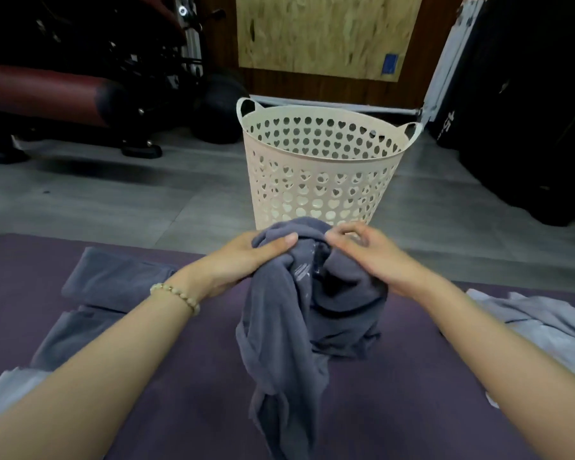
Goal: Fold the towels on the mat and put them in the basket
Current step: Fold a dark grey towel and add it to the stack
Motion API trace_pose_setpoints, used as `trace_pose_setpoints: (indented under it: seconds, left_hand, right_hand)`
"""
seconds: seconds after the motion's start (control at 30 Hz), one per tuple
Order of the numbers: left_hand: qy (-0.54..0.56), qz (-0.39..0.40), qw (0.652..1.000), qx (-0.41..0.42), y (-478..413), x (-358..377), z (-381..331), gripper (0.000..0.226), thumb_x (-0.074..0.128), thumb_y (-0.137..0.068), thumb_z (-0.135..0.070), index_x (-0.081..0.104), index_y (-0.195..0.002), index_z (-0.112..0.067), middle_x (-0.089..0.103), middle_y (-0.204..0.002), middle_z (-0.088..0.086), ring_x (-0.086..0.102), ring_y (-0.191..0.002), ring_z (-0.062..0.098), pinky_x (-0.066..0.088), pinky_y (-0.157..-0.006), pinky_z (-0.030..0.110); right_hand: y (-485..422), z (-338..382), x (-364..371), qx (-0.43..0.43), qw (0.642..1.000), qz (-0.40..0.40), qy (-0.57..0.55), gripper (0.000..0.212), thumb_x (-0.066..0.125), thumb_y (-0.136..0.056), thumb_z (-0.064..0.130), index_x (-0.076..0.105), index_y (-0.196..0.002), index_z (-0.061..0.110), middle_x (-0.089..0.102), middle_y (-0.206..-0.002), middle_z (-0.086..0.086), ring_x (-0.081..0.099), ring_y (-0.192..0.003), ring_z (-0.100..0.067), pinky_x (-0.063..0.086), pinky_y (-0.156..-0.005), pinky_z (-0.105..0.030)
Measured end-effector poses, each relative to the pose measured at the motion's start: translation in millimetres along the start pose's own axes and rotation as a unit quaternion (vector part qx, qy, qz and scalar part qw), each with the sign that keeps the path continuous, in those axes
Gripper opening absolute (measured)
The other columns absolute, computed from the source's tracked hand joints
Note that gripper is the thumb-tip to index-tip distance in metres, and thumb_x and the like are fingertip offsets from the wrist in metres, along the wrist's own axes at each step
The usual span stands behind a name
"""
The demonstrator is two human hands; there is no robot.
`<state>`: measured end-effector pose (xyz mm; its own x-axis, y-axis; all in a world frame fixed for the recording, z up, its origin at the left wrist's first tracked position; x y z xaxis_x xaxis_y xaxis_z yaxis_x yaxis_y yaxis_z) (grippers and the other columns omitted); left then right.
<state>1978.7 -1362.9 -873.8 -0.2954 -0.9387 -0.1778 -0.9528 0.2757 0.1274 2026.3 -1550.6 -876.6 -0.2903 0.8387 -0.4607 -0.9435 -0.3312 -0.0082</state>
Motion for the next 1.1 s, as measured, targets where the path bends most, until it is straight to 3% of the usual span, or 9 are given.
trace_pose_setpoints:
  seconds: [0.1,0.23,0.33,0.47,0.6,0.7,0.87,1.0,1.1]
  left_hand:
    - [0.025,0.027,0.999,0.030,10,13,-41,0.029,0.053,-0.083,-0.042,0.077,-0.078,-0.026,0.075,-0.084,-0.005,0.069,-0.081,0.007,0.051,-0.066,0.014]
    - [0.120,0.076,0.989,0.032,28,16,-74,0.040,0.054,-0.086,-0.038,0.068,-0.105,-0.006,0.072,-0.100,0.011,0.069,-0.091,0.018,0.056,-0.077,0.025]
    - [0.155,0.112,0.981,0.022,33,16,-85,0.044,0.055,-0.091,-0.037,0.060,-0.121,-0.006,0.066,-0.116,0.013,0.064,-0.105,0.023,0.051,-0.094,0.034]
    - [0.107,0.122,0.985,-0.053,25,16,-59,0.033,0.050,-0.088,-0.035,0.066,-0.105,-0.012,0.073,-0.100,0.005,0.070,-0.088,0.015,0.057,-0.077,0.024]
    - [-0.157,0.043,0.978,-0.134,-7,-1,43,0.034,0.060,-0.085,-0.050,0.070,-0.080,-0.018,0.071,-0.077,-0.009,0.066,-0.068,0.007,0.047,-0.058,0.014]
    - [-0.284,-0.013,0.947,-0.149,-21,-8,141,0.036,0.067,-0.081,-0.047,0.059,-0.068,-0.015,0.053,-0.064,-0.003,0.047,-0.062,0.012,0.036,-0.056,0.022]
    - [-0.217,-0.122,0.956,-0.153,-19,-15,219,0.022,0.076,-0.078,-0.027,0.067,-0.091,-0.012,0.067,-0.091,0.004,0.061,-0.087,0.017,0.049,-0.079,0.026]
    - [-0.121,-0.190,0.962,-0.153,-27,-17,237,0.040,0.076,-0.078,-0.008,0.059,-0.114,-0.007,0.059,-0.099,0.006,0.058,-0.097,0.023,0.046,-0.075,0.012]
    - [-0.104,-0.216,0.949,-0.204,-26,-25,263,0.066,0.074,-0.081,-0.018,0.042,-0.136,-0.004,0.049,-0.131,0.008,0.046,-0.126,0.025,0.036,-0.106,0.030]
  right_hand:
    - [19,32,13,0.007,0.990,0.136,0.032,0.065,0.076,-0.055,0.068,0.068,-0.093,0.015,0.070,-0.092,0.008,0.064,-0.087,-0.006,0.048,-0.084,-0.027]
    - [43,75,-4,-0.005,0.976,0.217,-0.014,0.101,0.083,-0.044,0.066,0.053,-0.091,-0.018,0.063,-0.086,-0.026,0.056,-0.079,-0.025,0.045,-0.079,-0.044]
    - [56,92,-11,0.011,0.955,0.281,-0.092,0.061,0.083,-0.054,0.052,0.069,-0.077,-0.003,0.071,-0.084,-0.021,0.066,-0.075,-0.021,0.056,-0.074,-0.033]
    - [56,58,3,0.107,0.934,0.307,-0.149,0.030,0.067,-0.069,0.038,0.074,-0.075,0.009,0.073,-0.081,-0.008,0.070,-0.073,-0.014,0.055,-0.068,-0.023]
    - [42,-47,23,0.242,0.940,0.217,-0.104,0.055,0.070,-0.070,0.048,0.069,-0.109,0.009,0.073,-0.105,-0.007,0.069,-0.098,-0.019,0.053,-0.091,-0.033]
    - [44,-135,22,0.297,0.945,0.084,-0.106,0.081,0.084,-0.043,0.062,0.070,-0.104,0.011,0.074,-0.099,-0.006,0.070,-0.089,-0.017,0.055,-0.081,-0.030]
    - [52,-222,2,0.303,0.940,-0.137,-0.076,0.023,0.074,-0.081,0.031,0.069,-0.083,0.008,0.069,-0.086,-0.010,0.062,-0.079,-0.020,0.050,-0.071,-0.029]
    - [37,-243,-3,0.293,0.938,-0.184,0.003,0.027,0.067,-0.087,0.028,0.066,-0.100,0.004,0.065,-0.096,-0.010,0.060,-0.097,-0.029,0.044,-0.073,-0.029]
    - [24,-244,15,0.271,0.945,-0.135,0.125,0.048,0.065,-0.089,0.029,0.052,-0.129,0.008,0.053,-0.130,-0.012,0.051,-0.120,-0.028,0.039,-0.098,-0.034]
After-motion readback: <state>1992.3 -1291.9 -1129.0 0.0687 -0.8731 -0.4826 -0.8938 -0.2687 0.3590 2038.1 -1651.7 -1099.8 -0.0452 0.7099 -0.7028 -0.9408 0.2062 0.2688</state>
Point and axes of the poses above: each hand's wrist, its own y-axis away from the middle knuckle, its own x-axis out of the palm, z = x × y, the point moved 5 cm from there along -y, towards the middle knuckle
